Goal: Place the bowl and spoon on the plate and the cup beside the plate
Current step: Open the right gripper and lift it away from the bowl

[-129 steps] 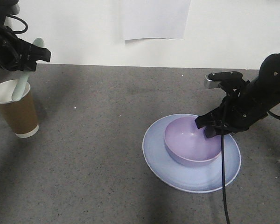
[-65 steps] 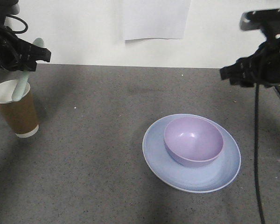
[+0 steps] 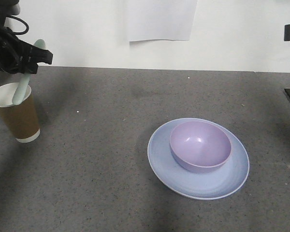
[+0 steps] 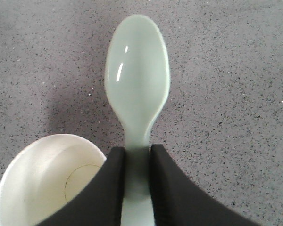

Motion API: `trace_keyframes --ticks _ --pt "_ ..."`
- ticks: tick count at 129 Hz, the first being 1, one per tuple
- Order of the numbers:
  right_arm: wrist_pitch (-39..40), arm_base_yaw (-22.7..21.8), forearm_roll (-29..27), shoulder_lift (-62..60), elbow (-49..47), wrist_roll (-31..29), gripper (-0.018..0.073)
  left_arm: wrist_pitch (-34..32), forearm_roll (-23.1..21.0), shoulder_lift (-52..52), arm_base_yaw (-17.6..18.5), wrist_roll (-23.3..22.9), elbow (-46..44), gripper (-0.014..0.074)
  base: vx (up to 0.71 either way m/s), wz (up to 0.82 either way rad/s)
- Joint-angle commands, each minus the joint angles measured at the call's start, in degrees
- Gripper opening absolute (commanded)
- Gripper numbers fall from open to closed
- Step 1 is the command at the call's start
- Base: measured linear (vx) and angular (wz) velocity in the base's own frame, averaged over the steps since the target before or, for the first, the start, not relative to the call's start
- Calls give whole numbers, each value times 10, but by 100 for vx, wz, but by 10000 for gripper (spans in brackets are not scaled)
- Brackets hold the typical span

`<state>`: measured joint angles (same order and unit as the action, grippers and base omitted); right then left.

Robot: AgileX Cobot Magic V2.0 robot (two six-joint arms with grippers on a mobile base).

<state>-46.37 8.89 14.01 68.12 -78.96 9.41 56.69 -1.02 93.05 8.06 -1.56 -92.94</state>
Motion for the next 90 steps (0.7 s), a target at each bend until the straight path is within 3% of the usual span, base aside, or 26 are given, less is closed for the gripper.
trace_keyframes --ticks 1,63,90 --pt "24 -3 13 -11 -18 2 -9 -28 -3 -26 2 -1 -15 -8 0 0" --pt "14 -3 18 -11 -18 -2 -8 -29 -5 -26 2 -1 -15 -6 0 0" --pt "14 -3 18 -11 -18 -2 -8 -60 -5 -26 2 -1 -15 -6 0 0"
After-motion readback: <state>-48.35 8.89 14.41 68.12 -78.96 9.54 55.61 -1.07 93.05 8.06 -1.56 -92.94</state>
